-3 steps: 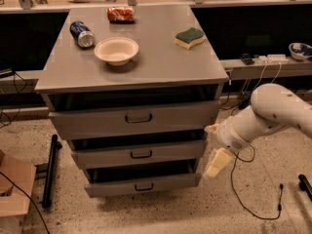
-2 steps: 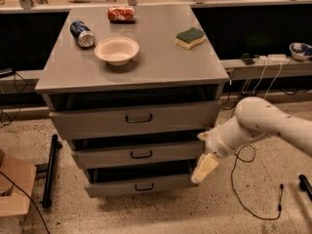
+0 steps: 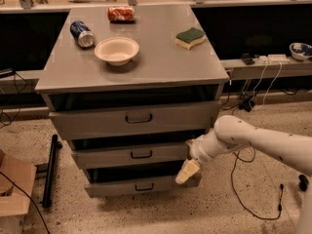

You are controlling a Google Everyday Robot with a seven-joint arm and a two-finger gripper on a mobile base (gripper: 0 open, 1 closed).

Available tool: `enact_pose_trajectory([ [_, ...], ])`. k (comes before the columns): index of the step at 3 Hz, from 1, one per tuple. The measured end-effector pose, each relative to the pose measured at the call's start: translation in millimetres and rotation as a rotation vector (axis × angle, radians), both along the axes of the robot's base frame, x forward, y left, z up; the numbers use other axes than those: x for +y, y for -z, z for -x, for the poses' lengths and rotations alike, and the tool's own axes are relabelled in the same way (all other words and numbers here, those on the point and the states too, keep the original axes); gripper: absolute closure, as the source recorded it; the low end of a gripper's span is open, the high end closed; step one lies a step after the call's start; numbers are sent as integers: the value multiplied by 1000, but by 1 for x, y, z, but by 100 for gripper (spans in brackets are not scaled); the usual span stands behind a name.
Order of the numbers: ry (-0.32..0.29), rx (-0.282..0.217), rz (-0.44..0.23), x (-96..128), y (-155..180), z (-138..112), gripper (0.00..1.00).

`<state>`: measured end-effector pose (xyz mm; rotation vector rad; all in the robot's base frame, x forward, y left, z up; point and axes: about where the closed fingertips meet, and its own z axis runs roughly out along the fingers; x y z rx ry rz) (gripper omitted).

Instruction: Open middle drawer

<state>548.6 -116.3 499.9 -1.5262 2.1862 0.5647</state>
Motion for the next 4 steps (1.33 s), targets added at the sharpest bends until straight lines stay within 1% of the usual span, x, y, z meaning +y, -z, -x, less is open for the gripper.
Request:
enact_pose_trajectory([
  [1, 1, -38, 14, 3, 22, -27, 0],
  [2, -2, -50, 24, -1, 43, -52, 0],
  [3, -12, -33, 19, -3, 69, -68, 0],
  [4, -14, -8, -4, -4, 82, -72, 0],
])
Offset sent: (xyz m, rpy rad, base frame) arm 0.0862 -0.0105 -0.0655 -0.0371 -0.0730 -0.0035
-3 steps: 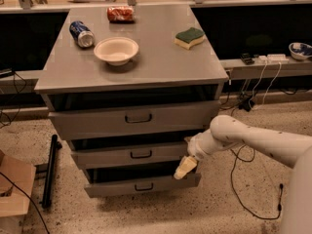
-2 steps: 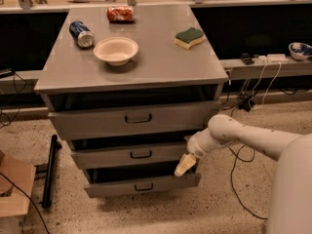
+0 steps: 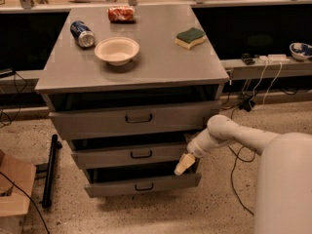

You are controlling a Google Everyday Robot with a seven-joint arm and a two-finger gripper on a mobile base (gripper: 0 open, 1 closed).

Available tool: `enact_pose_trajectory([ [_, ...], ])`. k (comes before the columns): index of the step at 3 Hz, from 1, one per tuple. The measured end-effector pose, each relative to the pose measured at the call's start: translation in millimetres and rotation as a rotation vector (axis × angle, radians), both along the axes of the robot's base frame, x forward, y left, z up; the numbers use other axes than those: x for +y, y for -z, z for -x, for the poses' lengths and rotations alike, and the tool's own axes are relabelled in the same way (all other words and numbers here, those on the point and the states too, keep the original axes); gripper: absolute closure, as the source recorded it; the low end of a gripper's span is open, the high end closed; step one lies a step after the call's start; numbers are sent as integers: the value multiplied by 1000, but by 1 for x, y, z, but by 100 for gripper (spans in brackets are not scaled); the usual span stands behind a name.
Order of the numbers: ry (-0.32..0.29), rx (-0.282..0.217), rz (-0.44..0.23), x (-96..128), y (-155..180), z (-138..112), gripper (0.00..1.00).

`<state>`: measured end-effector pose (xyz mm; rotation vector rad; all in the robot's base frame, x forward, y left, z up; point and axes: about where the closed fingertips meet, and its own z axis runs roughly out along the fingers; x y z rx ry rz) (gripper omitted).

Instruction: Open middle drawer

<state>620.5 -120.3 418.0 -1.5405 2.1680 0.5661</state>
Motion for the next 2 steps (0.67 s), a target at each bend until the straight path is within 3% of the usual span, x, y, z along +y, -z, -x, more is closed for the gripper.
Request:
enact_pose_trajectory([
  [1, -3, 23, -3, 0, -1, 5, 15],
  [2, -3, 23, -3, 0, -6, 5, 37],
])
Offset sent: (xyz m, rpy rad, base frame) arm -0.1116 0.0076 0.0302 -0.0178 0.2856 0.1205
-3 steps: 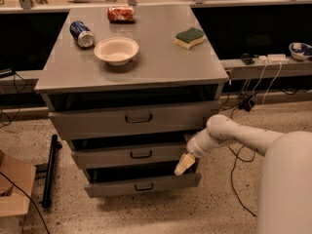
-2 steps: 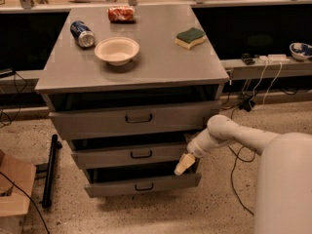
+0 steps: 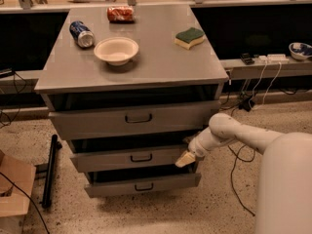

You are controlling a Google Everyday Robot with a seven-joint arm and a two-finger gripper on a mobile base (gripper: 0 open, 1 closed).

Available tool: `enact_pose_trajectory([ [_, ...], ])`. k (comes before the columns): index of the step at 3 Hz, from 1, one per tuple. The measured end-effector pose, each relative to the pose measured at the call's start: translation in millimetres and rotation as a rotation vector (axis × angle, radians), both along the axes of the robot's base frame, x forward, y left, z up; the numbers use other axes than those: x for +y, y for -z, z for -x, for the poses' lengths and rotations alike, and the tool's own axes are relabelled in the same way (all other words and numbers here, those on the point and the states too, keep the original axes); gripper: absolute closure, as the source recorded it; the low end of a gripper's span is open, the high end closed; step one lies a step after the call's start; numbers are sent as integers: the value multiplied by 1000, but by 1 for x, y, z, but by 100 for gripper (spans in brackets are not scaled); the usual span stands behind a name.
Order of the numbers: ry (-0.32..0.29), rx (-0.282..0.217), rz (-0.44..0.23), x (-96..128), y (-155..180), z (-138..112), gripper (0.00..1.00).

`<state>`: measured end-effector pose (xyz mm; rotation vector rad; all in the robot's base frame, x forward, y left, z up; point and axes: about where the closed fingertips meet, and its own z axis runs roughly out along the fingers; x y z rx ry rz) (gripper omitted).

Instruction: Open middle drawer

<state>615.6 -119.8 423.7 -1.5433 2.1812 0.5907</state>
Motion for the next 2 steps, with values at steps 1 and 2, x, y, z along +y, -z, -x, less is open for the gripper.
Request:
enact_pose_trajectory([
  [1, 0, 0, 0, 0, -7, 0, 62],
  [2, 0, 0, 0, -2, -12, -1, 85],
])
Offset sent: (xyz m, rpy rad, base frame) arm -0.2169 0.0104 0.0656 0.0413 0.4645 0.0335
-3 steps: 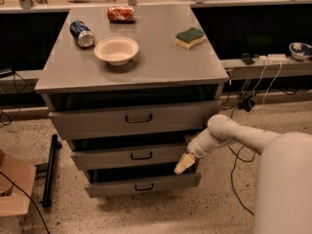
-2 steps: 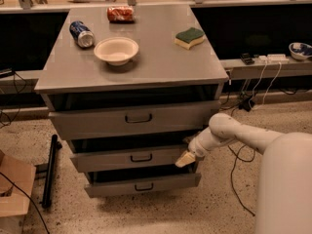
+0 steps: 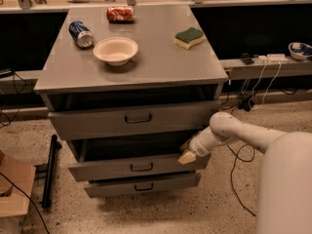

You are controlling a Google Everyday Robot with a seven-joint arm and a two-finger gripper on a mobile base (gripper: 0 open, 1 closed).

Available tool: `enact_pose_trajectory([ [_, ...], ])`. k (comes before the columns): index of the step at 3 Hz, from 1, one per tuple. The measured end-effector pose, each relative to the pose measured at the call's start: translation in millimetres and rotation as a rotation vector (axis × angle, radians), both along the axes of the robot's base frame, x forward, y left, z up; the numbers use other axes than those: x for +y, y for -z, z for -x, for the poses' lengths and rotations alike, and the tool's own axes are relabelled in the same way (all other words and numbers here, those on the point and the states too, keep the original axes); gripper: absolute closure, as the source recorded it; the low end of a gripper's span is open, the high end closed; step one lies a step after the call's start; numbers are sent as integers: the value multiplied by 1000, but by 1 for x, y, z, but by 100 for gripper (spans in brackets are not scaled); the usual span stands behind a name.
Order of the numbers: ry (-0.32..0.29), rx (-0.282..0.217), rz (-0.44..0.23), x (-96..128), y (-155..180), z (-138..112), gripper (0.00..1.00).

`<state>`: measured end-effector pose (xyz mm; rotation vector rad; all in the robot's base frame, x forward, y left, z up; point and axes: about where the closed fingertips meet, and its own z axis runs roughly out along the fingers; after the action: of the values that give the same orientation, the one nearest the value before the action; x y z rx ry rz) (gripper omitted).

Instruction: Open middle drawer

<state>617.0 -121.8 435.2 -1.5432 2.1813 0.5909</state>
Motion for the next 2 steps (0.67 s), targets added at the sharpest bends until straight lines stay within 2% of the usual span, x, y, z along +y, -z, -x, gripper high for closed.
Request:
enact_pose_trajectory([
  [1, 0, 0, 0, 0, -1, 0, 85],
  [2, 0, 0, 0, 0, -1, 0, 54],
])
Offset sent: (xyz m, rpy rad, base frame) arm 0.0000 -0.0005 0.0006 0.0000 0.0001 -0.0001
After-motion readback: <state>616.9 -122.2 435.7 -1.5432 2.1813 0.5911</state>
